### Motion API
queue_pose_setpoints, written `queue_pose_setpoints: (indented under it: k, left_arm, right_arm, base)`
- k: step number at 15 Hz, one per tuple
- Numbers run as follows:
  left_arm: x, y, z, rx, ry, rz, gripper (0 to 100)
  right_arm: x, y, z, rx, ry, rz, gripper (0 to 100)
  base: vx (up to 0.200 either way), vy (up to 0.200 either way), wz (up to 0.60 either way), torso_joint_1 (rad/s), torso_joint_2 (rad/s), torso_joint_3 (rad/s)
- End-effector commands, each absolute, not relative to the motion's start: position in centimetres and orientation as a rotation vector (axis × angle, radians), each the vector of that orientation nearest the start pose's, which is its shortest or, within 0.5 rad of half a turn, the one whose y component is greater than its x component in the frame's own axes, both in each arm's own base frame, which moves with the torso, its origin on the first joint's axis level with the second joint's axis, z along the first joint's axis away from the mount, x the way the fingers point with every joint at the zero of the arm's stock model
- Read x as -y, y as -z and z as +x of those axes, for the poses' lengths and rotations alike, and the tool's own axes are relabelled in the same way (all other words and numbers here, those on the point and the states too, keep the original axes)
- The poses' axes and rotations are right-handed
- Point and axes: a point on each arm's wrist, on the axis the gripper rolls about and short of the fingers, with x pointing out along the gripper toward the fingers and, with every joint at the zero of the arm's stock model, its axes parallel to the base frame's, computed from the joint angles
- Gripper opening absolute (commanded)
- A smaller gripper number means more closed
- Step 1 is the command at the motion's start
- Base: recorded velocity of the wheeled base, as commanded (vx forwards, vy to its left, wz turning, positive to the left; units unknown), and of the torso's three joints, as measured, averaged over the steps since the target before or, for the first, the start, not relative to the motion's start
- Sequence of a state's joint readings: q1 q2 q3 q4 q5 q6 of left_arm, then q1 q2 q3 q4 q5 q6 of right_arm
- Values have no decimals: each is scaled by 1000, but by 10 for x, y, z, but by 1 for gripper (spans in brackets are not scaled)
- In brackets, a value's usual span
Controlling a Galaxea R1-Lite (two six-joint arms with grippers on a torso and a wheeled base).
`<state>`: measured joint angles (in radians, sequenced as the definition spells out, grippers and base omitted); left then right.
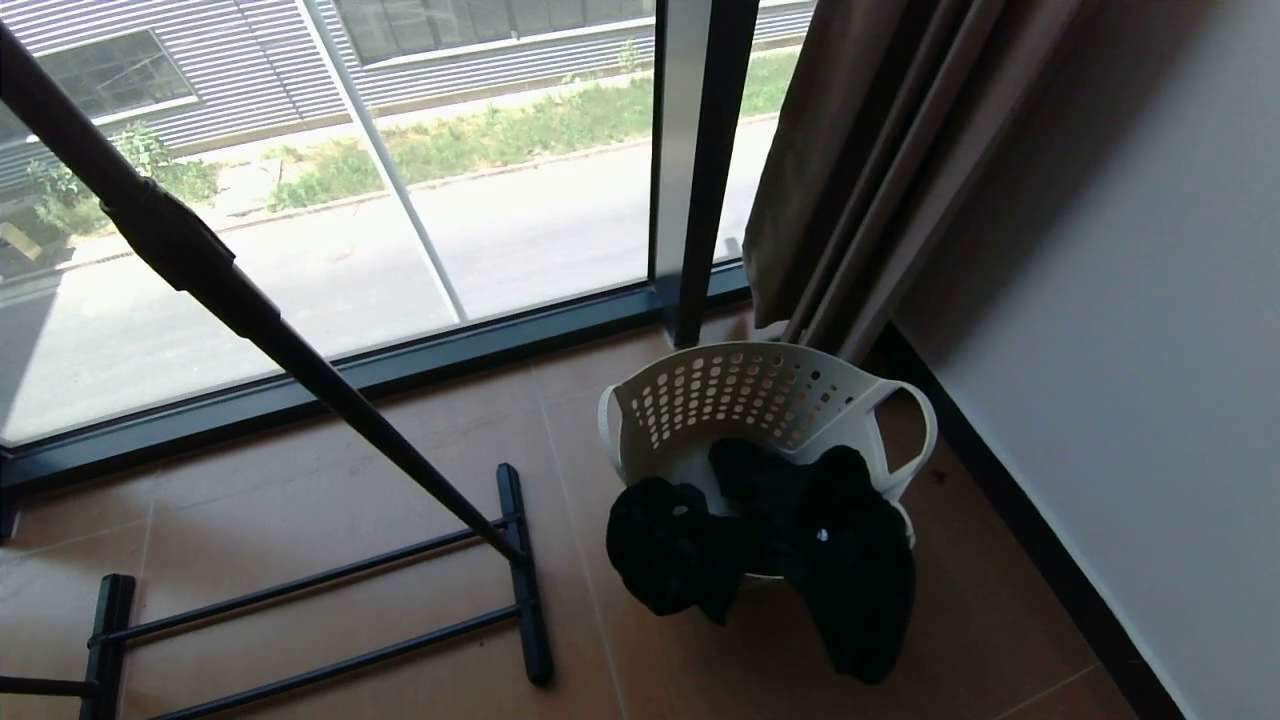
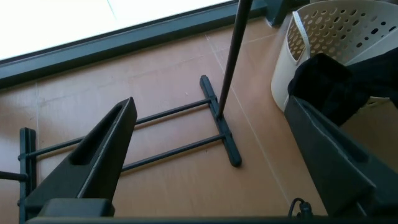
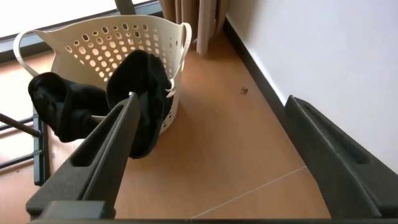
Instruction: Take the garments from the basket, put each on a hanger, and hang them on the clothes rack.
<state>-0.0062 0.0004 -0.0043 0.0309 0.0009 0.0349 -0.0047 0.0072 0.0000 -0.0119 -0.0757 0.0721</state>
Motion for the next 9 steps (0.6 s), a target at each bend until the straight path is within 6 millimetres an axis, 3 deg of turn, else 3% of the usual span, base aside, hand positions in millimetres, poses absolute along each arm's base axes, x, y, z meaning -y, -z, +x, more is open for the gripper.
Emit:
queue_pose_setpoints:
  k: [1, 5, 7, 9]
  left_arm:
    - [0, -74, -23, -26, 5, 35, 100]
    - [0, -74, -23, -26, 5, 37, 100]
    - [0, -74, -23, -26, 5, 37, 100]
    - [0, -74, -23, -26, 5, 37, 100]
  right_arm:
    - [2, -77, -22, 8, 80, 75, 100]
    - [2, -76, -22, -6, 85, 70, 100]
    - [1, -101, -12, -112, 1, 47, 100]
    - [-2, -126, 11, -247, -131, 34, 100]
  base:
    - [0, 0, 0, 7, 2, -198]
    - [0, 0, 0, 4, 4, -193]
    - [0, 0, 0, 5, 0, -95]
    - [0, 0, 0, 0, 0, 0]
